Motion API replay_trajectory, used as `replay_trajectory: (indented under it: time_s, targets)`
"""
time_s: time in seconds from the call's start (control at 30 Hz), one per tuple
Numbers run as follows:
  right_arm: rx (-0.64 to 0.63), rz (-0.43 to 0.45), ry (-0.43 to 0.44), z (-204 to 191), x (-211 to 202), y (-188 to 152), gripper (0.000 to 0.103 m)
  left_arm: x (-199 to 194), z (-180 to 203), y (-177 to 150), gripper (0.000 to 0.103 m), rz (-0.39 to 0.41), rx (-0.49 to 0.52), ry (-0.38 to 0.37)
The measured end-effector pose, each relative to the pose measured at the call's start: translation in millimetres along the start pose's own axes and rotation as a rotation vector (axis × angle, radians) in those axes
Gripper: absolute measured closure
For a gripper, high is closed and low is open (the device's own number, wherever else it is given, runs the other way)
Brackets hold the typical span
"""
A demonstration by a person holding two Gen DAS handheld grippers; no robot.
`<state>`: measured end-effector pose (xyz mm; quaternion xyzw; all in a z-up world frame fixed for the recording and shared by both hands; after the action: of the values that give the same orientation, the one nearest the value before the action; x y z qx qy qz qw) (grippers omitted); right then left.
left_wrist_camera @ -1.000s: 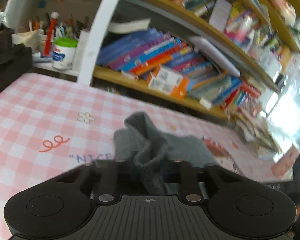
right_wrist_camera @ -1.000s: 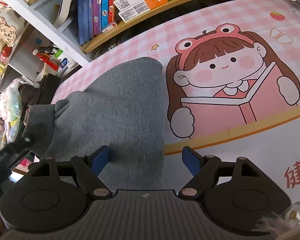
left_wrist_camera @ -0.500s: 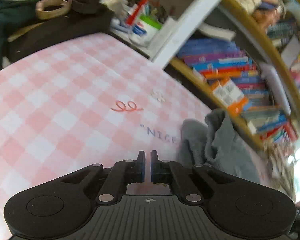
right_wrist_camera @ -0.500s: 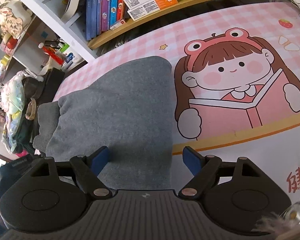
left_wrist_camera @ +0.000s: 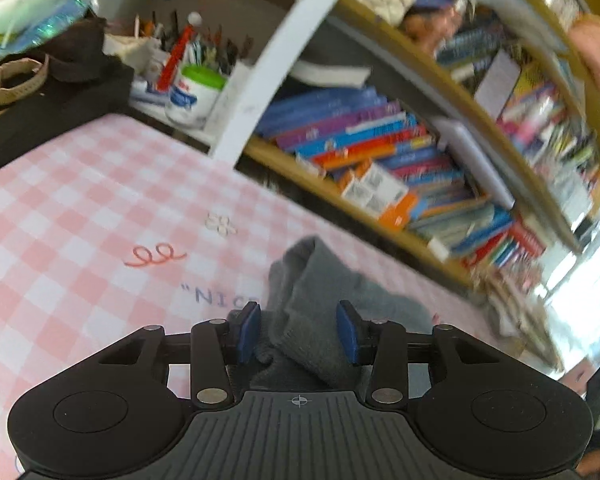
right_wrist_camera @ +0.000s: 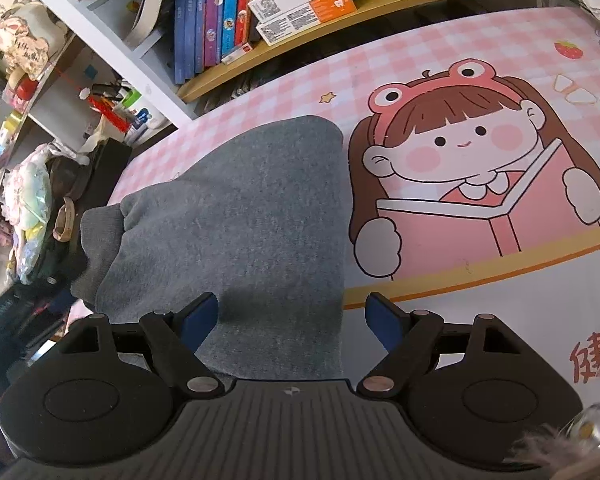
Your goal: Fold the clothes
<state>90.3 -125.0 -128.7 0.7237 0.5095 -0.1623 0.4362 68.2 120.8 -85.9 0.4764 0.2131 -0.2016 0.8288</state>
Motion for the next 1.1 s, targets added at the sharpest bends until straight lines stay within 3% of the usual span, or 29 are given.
replay_trajectory:
  time_s: [0.03,0.07,0.2,0.23,0.3,0.37,0.4,0.5,0.57,0.67,0.7,0.73,0.8,0.87,1.0,1.1]
  targets:
    - [0.001,0.002,0.001,0.1,-0.6,0.2,0.023,-1.0,2.0,-1.9,0.078,-0.010,0.005,-0.016]
    - [0.001,0.005,0.002,0.0,-1.2,0.3,0.023,-3.8,4.4,-3.7,0.096,-0.019,0.008,-0.039]
    - [0.002,0.016,0.006,-0.4,-3.8,1.1,0.023,-38.3,18.7,22.1,0.097,0.129,-0.033,-0.165]
    - [0.002,0.018,0.007,-0.5,-4.4,1.3,0.023,-41.7,16.1,25.7,0.097,0.145,-0.059,-0.162]
    - [0.001,0.021,0.010,-1.0,-4.6,1.7,0.023,-28.5,-3.3,16.7,0.097,0.090,-0.107,-0.085]
    - [0.000,0.010,0.006,-0.6,-2.3,0.5,0.023,-1.5,-28.0,-13.9,0.096,-0.050,-0.118,0.015]
    - [0.001,0.005,0.006,-0.2,-1.1,-0.3,0.023,6.4,-35.4,-25.4,0.094,-0.080,-0.123,0.034]
    - [0.001,-0.001,0.014,-0.9,-0.1,-1.0,0.023,7.3,-36.7,-24.6,0.093,-0.064,-0.093,0.038]
    - [0.001,-0.001,0.010,-0.7,-0.5,-1.3,0.023,5.3,-35.3,-20.8,0.089,-0.060,-0.068,0.050]
    - [-0.001,0.002,0.007,-0.4,-1.7,-1.6,0.023,-8.5,-38.7,-13.6,0.079,-0.011,-0.113,0.039]
    - [0.001,0.005,0.007,0.0,-2.6,-1.3,0.023,-14.9,-40.1,-9.0,0.066,0.013,-0.126,0.032]
    - [0.004,0.009,0.007,0.4,-3.4,-0.9,0.023,-22.2,-41.1,-4.6,0.042,0.039,-0.137,0.024]
    - [0.006,0.014,0.009,0.5,-4.3,-0.4,0.023,-31.8,-38.5,1.8,0.017,0.064,-0.149,-0.011]
    - [0.005,0.016,0.013,-0.5,-3.8,-0.1,0.023,-36.6,-34.3,3.4,0.017,0.061,-0.146,-0.048]
    - [-0.005,0.022,0.027,-4.3,-3.3,1.0,0.023,-15.6,-32.3,-14.7,0.016,-0.050,-0.104,-0.011]
    - [-0.004,0.017,0.038,-5.0,-1.5,1.0,0.023,-1.2,-32.0,-27.0,0.016,-0.123,-0.128,-0.028]
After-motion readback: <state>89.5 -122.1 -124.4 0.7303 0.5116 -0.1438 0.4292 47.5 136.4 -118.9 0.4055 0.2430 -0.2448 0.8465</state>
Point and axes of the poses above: each gripper's, at about its wrist camera, not at the fingertips, and x roughly the way its jaws point, z to its right, y to its top, the point moved 10 cm from there along x, roughly the way its jaws point, and after that the axes turned 5 degrees about y, right-handed, at the moved point
